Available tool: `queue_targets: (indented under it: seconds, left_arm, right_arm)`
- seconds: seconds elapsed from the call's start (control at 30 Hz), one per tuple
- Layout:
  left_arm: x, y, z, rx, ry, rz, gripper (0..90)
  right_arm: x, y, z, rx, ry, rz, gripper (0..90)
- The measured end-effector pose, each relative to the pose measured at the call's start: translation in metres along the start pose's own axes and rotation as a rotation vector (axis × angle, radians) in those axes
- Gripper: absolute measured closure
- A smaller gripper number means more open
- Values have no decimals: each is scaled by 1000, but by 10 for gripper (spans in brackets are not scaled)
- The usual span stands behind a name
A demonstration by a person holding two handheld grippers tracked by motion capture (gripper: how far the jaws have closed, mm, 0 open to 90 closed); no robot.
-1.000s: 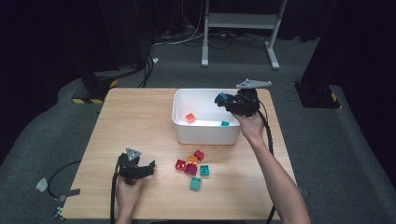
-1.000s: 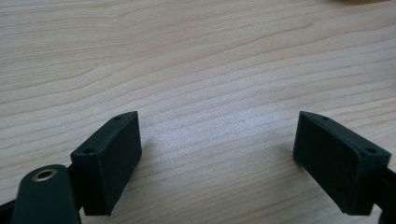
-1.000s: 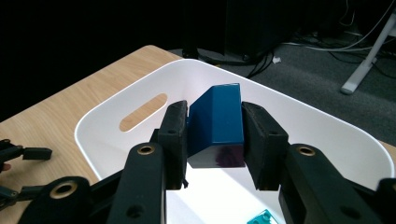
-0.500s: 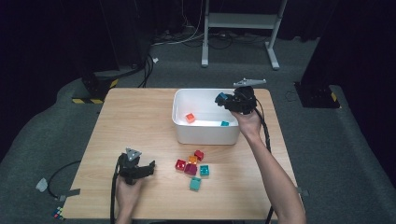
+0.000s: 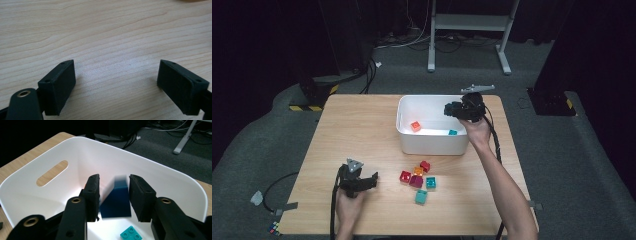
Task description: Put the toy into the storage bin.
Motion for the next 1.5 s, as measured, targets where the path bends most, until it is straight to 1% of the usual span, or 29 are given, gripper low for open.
queue_targets:
  seconds: [0.13,0.2,0.27,0.3,0.37,0.43,0.47,0.5,0.53,0.57,0.6,0.67,0.7,0.73,0.8,0.87,0.9,0.97,1.0,1.03,1.07,1.1,1.13,1.17,1.2,1.27,1.37,1.4,1.5]
  left_arm:
    - [0,0,0,0,0,-1,153]
    - [0,0,0,-3,0,-1,153]
    - [0,0,0,-1,0,-2,153]
    - [0,0,0,-1,0,-1,153]
    - [0,0,0,-2,0,-2,153]
    - [0,0,0,-3,0,-1,153]
    - [0,0,0,-2,0,-1,153]
    - [0,0,0,-2,0,-1,153]
    - [0,0,0,-3,0,-1,153]
    - [0,0,0,-3,0,-1,153]
    - [0,0,0,-3,0,-1,153]
    - [0,0,0,-3,0,-1,153]
    - [0,0,0,-3,0,-1,153]
    - [0,0,0,-3,0,-1,153]
    - [0,0,0,-3,0,-1,153]
    - [0,0,0,-3,0,-1,153]
    - [0,0,0,-2,0,-1,153]
    - [0,0,0,-3,0,-1,153]
    - [0,0,0,-3,0,-1,153]
    - [0,0,0,-3,0,-1,153]
    - [0,0,0,-3,0,-1,153]
    - [0,0,0,-3,0,-1,153]
    - [0,0,0,-3,0,-1,153]
    - [0,0,0,-3,0,-1,153]
    - [0,0,0,-3,0,-1,153]
    - [0,0,0,-3,0,-1,153]
    - [0,0,0,-2,0,-2,153]
    - [0,0,0,-3,0,-2,153]
    - [0,0,0,-3,0,-2,153]
  right_arm:
    - [1,1,0,-10,9,3,574]
    - [3,1,-1,-9,12,4,539]
    - [3,1,0,-8,15,6,523]
    - [5,0,0,-9,23,5,493]
    - [10,-2,-1,-13,43,8,460]
    - [13,-3,-1,-9,55,7,439]
    - [18,-6,-3,2,71,0,424]
    - [18,-6,-3,2,71,0,424]
    - [23,-8,-4,6,79,10,418]
    - [23,-8,-4,6,79,10,418]
    - [28,-11,-6,9,97,27,417]
    - [32,-13,-8,11,109,41,418]
    - [32,-13,-8,11,109,41,418]
    - [38,-16,-11,19,121,56,419]
    - [40,-17,-12,21,123,62,420]
    - [46,-19,-15,23,139,75,419]
    - [53,-21,-19,25,154,83,416]
    - [55,-21,-21,23,156,85,416]
    - [61,-23,-25,19,169,95,414]
    - [61,-23,-25,19,169,95,414]
    - [65,-24,-30,17,174,97,407]
    - [65,-24,-30,17,174,97,407]
    - [68,-26,-35,17,173,102,401]
    - [68,-26,-35,17,173,102,401]
    - [71,-27,-41,21,178,101,397]
    - [71,-28,-43,22,179,100,395]
    - [73,-29,-55,21,180,95,374]
    - [73,-30,-63,24,176,91,362]
    - [73,-30,-70,22,177,92,358]
Point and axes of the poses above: each handheld gripper's, and its own axes: x roughly backward along the jaws, z roughly out of its top, y roughly to its right, the point moved 6 cm from there along -x, roughly forward along the jaws, and after that the axes turned 13 degrees about -x, right-handed, at the moved point
